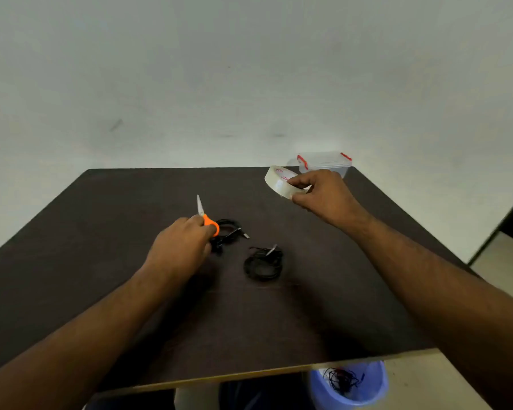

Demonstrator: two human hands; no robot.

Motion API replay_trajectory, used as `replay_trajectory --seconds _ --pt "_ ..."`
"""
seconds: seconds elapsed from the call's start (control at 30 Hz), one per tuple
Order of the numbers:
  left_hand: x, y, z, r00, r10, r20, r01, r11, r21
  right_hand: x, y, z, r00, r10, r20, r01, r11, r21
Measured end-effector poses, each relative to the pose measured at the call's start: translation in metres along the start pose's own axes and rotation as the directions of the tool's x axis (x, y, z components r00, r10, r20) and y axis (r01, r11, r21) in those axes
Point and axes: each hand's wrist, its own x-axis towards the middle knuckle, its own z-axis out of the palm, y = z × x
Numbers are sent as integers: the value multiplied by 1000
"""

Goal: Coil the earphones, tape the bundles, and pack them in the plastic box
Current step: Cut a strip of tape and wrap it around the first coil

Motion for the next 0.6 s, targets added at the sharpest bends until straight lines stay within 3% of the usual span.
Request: replay_trajectory --seconds 0.2,0.43,0.5,0.6 --pt "-52 -41 10 995 -87 53 86 996 17 -7 -34 53 998 -47 29 46 998 34" --pt "-63 -50 4 994 -92 52 98 987 -130 -11 -55 95 994 -77 77 80 996 -36" --pt "-59 -48 -1 984 -167 -65 147 960 -239 -12 -60 102 991 -88 102 94 994 -52" --pt "-48 -35 -7 900 -347 -262 149 812 -564 -13 -69 110 988 -83 132 86 996 -23"
